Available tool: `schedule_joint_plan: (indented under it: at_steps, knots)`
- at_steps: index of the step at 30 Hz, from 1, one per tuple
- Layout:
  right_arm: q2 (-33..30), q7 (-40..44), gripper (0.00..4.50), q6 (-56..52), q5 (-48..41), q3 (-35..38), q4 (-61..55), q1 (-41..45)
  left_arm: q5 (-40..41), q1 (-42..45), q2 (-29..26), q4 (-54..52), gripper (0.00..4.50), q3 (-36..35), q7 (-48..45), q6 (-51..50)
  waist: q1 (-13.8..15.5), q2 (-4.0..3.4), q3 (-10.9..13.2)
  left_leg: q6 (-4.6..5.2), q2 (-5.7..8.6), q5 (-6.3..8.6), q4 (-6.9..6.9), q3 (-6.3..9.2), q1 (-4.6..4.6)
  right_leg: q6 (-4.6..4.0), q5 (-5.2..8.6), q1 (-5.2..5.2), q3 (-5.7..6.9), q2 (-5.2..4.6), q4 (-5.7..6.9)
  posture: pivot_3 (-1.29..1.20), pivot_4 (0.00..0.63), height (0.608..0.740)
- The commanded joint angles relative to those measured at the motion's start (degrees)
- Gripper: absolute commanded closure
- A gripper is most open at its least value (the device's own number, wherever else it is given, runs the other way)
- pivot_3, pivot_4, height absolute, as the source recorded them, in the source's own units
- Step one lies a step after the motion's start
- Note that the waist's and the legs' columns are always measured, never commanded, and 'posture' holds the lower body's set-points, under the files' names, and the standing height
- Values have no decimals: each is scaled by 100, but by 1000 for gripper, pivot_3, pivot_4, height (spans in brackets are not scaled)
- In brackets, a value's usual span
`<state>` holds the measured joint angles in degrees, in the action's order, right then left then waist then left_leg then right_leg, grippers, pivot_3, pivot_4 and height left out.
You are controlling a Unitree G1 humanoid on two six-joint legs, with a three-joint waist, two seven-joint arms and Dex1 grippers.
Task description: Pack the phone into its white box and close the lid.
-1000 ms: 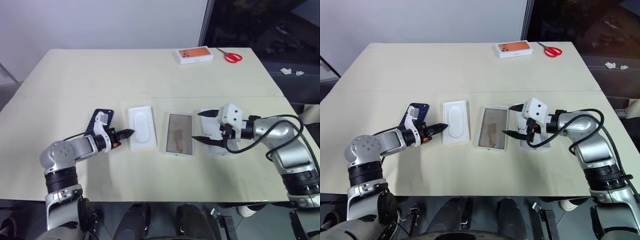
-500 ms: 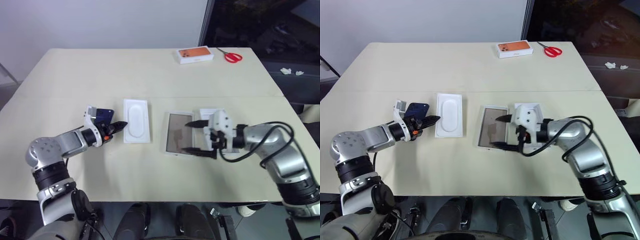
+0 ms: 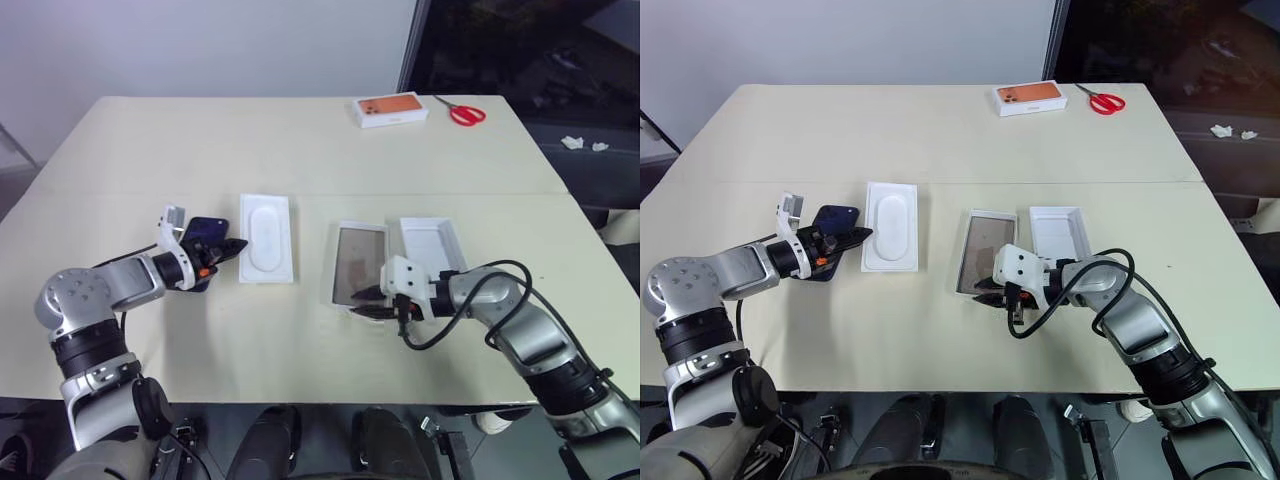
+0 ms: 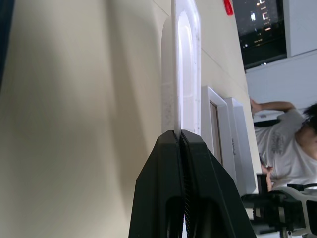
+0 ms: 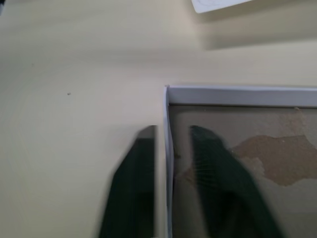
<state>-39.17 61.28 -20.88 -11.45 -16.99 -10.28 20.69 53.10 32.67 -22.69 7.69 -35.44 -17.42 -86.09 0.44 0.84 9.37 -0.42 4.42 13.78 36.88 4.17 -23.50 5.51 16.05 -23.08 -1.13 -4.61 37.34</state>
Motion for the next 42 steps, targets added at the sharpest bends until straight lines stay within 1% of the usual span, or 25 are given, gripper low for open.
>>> schedule_joint_plan:
  at_steps: [1, 4, 9, 13, 20, 22, 26, 31, 34, 35, 37, 39, 40, 41, 42]
  knots:
    - [46, 54, 3324, 117, 9, 51, -34, 120, 164, 92, -54, -218, 4500, -42, -78, 29, -2, 0, 0, 0, 0, 0, 0, 0, 0, 0, 0, 0, 0, 0, 0, 0, 150, 740]
    - [-34, 90, 3324, 375, 274, -87, 87, 86, 163, 89, -32, -251, 4500, -43, -55, 47, 2, 0, 0, 0, 0, 0, 0, 0, 0, 0, 0, 0, 0, 0, 0, 0, 150, 740]
    - [35, 201, 3324, 355, 285, -131, 125, 84, 178, 82, 6, -280, 4500, -84, -22, 35, 2, 0, 0, -1, 0, 0, 0, 0, 0, 0, 0, 0, 1, 0, 0, 0, 150, 740]
    - [79, 230, 4435, 393, 346, -151, 157, 112, 183, 63, 16, -336, 4500, -86, -11, 20, 0, 0, 0, -1, 0, 0, 0, 0, 0, 0, 0, 0, 0, 0, 0, 0, 150, 740]
    - [245, 200, 4435, 590, 486, -252, 336, 211, 263, 224, -27, -282, 4500, -249, 50, -76, -7, 1, 1, -1, -1, 0, 0, 0, 0, 0, 0, 0, 1, 1, 0, 0, 150, 740]
    - [352, 223, 4435, 677, 494, -293, 364, 256, 312, 337, -31, -223, 4500, -335, 89, -113, -7, 3, 2, -1, -1, 0, 0, 1, 0, 0, 0, -1, 1, 2, 1, 0, 150, 740]
    - [566, 222, 4435, 906, 665, -467, 521, 445, 267, 408, -52, -219, 4500, -289, 136, -116, -26, 3, 2, -3, -1, -1, 0, 1, 0, 0, 0, -2, 1, 2, 1, 0, 150, 740]
    - [925, 246, 4435, 773, 665, -635, 829, 777, 305, 512, -1, -119, 4500, -360, 204, -140, -39, 3, 2, -4, -1, -2, 0, 1, 0, 0, 0, -3, 1, 4, 2, 0, 150, 740]
    - [1172, 207, 3583, 408, 614, -708, 874, 899, 305, 495, 73, -168, 4500, -326, 258, -148, -83, 3, 2, -5, -1, -2, -1, 2, 0, 0, 0, -3, 1, 4, 3, 0, 150, 740]
    - [1216, 211, 2975, 333, 586, -724, 806, 882, 333, 494, 123, -200, 4500, -349, 297, -177, -85, 4, 2, -5, -1, -2, -1, 3, 0, 0, 0, -3, 2, 3, 3, 0, 150, 740]
    - [1247, 215, 2210, 284, 582, -734, 700, 844, 394, 496, 209, -255, 4500, -408, 373, -232, -86, 4, 2, -5, 0, -2, 0, 4, 0, 0, 0, -3, 3, 2, 2, 0, 150, 740]
    - [1293, 43, 1170, 359, 624, -604, 700, 883, 443, 422, 348, -404, 4500, -421, 453, -291, -93, 4, 2, -5, 1, -2, 1, 4, 0, 0, 0, -3, 3, 1, 2, 0, 150, 740]
    - [1299, 9, 579, 311, 561, -501, 670, 927, 476, 402, 427, -460, 4500, -457, 500, -339, -103, 4, 2, -5, 1, -2, 1, 4, 0, 0, 0, -3, 3, 1, 2, 0, 150, 740]
    - [1286, 5, 144, 256, 459, -382, 609, 964, 498, 387, 500, -516, 4500, -487, 542, -374, -109, 4, 2, -5, 1, -2, 0, 4, 0, 0, 0, -2, 3, 2, 2, 0, 150, 740]
    - [1276, 18, 144, 174, 311, -237, 522, 990, 518, 396, 588, -555, 4500, -541, 604, -398, -112, 4, 3, -5, 1, -2, 0, 4, 0, 0, 0, -3, 2, 2, 3, 0, 150, 740]
